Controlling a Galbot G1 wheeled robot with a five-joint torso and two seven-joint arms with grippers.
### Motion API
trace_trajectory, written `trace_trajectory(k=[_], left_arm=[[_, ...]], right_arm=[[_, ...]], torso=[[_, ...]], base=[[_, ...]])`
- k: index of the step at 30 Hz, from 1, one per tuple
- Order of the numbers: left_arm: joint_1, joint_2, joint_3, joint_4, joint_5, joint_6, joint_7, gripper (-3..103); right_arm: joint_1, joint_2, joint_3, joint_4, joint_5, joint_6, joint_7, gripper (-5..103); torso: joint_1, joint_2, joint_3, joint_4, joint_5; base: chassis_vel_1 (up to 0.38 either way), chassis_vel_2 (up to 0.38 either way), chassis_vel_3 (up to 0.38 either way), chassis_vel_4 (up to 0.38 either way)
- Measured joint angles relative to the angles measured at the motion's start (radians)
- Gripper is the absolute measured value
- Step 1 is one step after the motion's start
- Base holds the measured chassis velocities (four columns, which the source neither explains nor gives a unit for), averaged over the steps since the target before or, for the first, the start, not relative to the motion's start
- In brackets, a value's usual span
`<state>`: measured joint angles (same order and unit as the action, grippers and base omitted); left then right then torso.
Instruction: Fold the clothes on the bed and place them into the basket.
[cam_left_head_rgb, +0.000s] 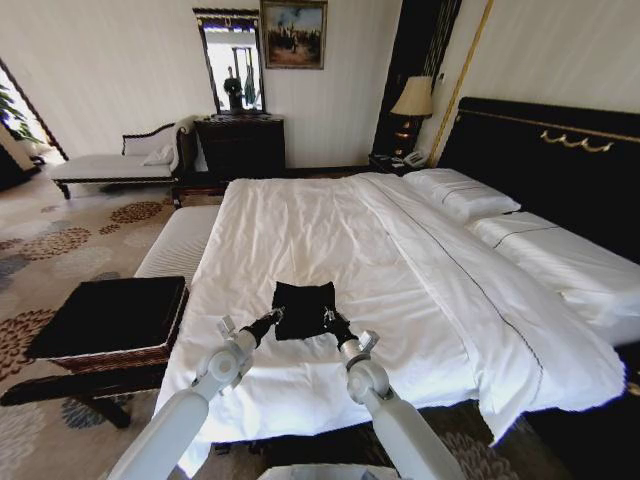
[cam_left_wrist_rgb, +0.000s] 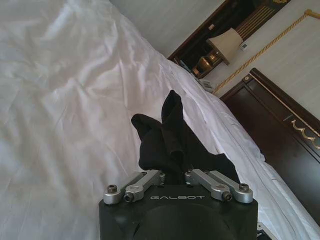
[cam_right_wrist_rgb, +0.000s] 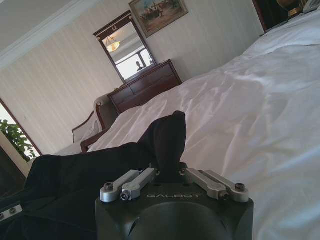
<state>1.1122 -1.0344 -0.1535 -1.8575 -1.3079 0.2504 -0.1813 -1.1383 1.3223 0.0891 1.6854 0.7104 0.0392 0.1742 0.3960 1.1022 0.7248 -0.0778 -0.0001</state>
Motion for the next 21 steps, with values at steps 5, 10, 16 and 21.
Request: trace_trajectory(k=[5, 10, 16, 21], left_arm=[[0.012, 0.002, -0.012, -0.014, 0.001, 0.003, -0.003, 11], [0.027, 0.005, -0.019, -0.026, 0.003, 0.006, -0.004, 11], [0.039, 0.005, -0.028, -0.034, 0.006, 0.007, -0.004, 11], [0.048, 0.006, -0.037, -0.039, 0.003, 0.007, -0.004, 11]], right_arm=[[-0.006, 0.008, -0.001, 0.001, -0.007, 0.01, -0.001, 9], [-0.014, 0.014, -0.001, 0.001, -0.011, 0.015, -0.004, 9], [-0.016, 0.014, -0.001, 0.002, -0.014, 0.016, -0.007, 9], [-0.021, 0.014, -0.002, 0.002, -0.019, 0.016, -0.012, 9]], torso=[[0.0, 0.0, 0.0, -0.0001, 0.0], [0.0, 0.0, 0.0, -0.0002, 0.0], [0.0, 0.0, 0.0, -0.0002, 0.0002], [0.0, 0.0, 0.0, 0.0, -0.0002]], base=[[0.0, 0.0, 0.0, 0.0], [0.0, 0.0, 0.0, 0.0], [0.086, 0.077, -0.083, -0.088], [0.187, 0.189, -0.178, -0.185]])
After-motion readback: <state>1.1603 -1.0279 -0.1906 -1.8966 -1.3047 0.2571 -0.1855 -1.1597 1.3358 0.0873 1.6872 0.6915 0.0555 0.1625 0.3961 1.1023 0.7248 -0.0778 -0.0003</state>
